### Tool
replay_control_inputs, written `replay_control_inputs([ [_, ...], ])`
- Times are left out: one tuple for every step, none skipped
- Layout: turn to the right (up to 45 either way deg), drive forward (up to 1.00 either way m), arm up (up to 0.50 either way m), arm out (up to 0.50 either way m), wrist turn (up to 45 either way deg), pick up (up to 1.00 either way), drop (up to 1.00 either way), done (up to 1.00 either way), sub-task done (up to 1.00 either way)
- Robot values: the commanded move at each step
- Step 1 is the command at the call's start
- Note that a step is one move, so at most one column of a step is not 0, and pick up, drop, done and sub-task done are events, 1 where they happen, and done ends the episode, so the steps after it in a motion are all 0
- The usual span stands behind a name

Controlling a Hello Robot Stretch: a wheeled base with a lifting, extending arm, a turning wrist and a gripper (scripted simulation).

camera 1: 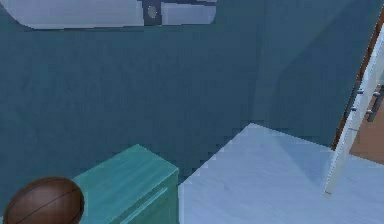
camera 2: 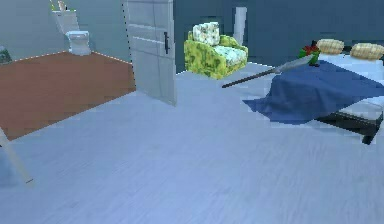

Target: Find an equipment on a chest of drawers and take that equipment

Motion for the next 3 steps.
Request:
replay_control_inputs([
  [0.0, 0.2, 0.0, 0.0, 0.0, 0.0, 0.0, 0.0, 0.0],
  [-45.0, 0.0, 0.0, 0.0, 0.0, 0.0, 0.0, 0.0, 0.0],
  [-45.0, 0.0, 0.0, 0.0, 0.0, 0.0, 0.0, 0.0, 0.0],
])
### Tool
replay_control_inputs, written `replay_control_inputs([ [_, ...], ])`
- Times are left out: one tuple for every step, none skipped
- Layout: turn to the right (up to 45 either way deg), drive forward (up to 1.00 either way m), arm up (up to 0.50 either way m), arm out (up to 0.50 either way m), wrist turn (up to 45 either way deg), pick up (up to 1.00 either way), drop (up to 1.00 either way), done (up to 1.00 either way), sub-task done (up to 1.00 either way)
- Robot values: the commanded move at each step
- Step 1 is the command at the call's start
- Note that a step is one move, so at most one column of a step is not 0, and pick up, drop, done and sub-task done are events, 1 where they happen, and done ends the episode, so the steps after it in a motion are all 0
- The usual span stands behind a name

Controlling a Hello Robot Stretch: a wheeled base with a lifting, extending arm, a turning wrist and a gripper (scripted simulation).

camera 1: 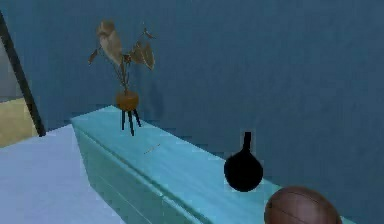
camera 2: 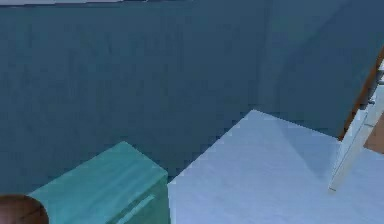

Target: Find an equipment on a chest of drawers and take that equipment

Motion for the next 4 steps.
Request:
replay_control_inputs([
  [-45.0, 0.0, 0.0, 0.0, 0.0, 0.0, 0.0, 0.0, 0.0],
  [0.0, 0.0, 0.5, 0.0, 0.0, 0.0, 0.0, 0.0, 0.0],
  [0.0, 0.0, 0.38, 0.0, 0.0, 0.0, 0.0, 0.0, 0.0],
  [0.0, 0.0, 0.0, 0.2, 0.0, 0.0, 0.0, 0.0, 0.0],
])
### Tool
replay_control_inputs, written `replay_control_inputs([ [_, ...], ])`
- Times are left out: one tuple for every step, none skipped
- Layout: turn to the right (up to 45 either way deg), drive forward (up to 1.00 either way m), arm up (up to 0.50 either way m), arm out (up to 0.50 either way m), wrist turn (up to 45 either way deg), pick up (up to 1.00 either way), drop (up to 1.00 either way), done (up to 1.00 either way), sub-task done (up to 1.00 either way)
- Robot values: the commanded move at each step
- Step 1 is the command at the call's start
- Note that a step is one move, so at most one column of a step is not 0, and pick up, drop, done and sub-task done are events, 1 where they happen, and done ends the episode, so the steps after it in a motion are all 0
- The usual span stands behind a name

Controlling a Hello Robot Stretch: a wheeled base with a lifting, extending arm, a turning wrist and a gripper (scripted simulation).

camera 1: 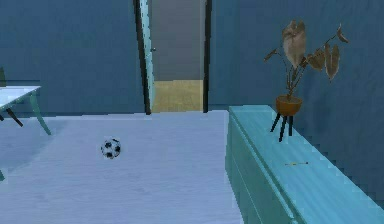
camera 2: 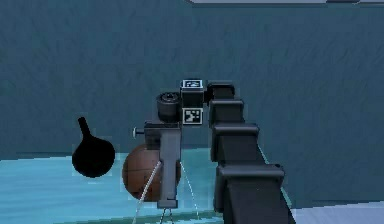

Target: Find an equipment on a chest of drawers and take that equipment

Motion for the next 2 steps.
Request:
replay_control_inputs([
  [0.0, 0.0, 0.0, 0.0, 45.0, 0.0, 0.0, 0.0, 0.0],
  [0.0, 0.0, 0.0, 0.0, 45.0, 0.0, 0.0, 0.0, 0.0],
])
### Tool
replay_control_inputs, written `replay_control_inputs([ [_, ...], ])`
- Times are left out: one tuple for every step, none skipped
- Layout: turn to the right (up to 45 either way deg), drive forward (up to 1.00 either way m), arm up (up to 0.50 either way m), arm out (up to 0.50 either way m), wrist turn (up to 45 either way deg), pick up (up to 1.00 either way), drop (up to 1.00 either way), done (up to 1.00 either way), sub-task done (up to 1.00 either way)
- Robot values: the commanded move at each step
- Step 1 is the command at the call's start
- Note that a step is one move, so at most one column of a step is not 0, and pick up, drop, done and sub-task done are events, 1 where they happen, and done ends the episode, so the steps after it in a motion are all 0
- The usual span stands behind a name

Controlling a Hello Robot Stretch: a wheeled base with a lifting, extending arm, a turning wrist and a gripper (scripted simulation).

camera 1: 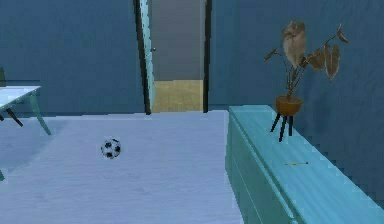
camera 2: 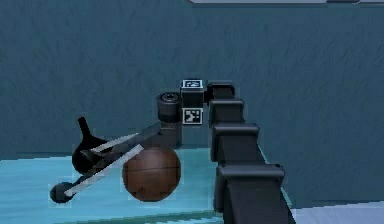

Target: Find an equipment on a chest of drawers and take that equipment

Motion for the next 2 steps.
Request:
replay_control_inputs([
  [0.0, 0.0, 0.0, 0.0, 45.0, 0.0, 0.0, 0.0, 0.0],
  [0.0, 0.0, 0.0, 0.0, 12.0, 0.0, 0.0, 0.0, 0.0],
])
